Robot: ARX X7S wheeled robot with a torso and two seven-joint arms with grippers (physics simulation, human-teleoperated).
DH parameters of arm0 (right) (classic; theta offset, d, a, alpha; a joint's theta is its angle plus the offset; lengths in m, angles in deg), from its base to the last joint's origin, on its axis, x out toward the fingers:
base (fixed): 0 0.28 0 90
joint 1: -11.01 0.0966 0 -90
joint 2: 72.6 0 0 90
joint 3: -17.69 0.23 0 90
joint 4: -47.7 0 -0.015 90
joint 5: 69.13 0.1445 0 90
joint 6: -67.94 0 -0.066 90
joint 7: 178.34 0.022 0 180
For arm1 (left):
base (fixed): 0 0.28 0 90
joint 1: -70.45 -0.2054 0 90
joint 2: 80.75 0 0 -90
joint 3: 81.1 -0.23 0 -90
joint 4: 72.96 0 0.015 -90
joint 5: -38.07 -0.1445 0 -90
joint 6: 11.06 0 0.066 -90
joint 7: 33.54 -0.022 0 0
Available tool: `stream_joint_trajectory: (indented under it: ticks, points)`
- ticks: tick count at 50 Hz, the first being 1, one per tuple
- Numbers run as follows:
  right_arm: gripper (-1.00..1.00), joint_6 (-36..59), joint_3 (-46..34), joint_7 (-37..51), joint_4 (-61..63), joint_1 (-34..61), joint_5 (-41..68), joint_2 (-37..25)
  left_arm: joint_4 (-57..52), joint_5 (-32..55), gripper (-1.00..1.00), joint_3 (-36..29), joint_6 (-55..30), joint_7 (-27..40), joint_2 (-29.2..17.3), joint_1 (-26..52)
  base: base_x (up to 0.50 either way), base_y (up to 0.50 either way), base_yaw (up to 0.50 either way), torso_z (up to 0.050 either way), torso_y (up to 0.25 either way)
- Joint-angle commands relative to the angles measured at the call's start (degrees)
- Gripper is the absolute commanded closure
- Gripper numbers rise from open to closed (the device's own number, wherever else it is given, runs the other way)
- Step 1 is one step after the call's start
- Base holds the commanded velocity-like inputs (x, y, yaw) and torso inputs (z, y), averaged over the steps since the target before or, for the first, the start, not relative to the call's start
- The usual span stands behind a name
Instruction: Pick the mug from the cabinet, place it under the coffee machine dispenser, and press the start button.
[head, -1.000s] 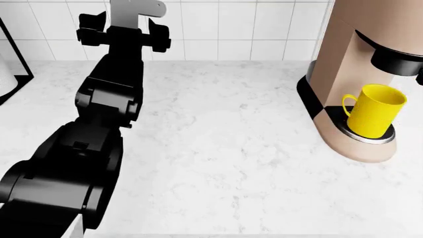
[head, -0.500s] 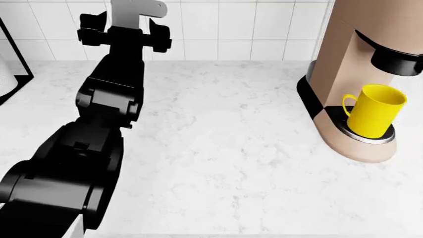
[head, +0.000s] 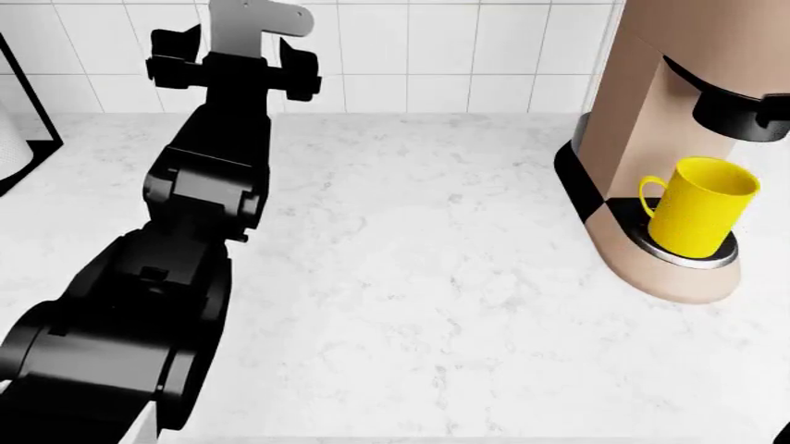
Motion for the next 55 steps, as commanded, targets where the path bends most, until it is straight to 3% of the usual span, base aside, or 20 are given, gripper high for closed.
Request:
stream_joint_trajectory:
  ticks: [1, 55]
  points:
    - [1.0, -1.1, 0.0, 0.5, -1.1, -0.1, 0.1, 0.7, 0.0, 0.1, -1.0, 0.1, -0.1, 0.0, 0.0, 0.3, 0.0, 0.0, 0.0, 0.0, 0.0]
    - [1.0, -3.2, -1.9, 2.2, -5.5, 1.4, 0.1, 1.8, 0.0, 0.1, -1.0, 0.4, -0.3, 0.0, 0.0, 0.3, 0.0, 0.0, 0.0, 0.0, 0.0]
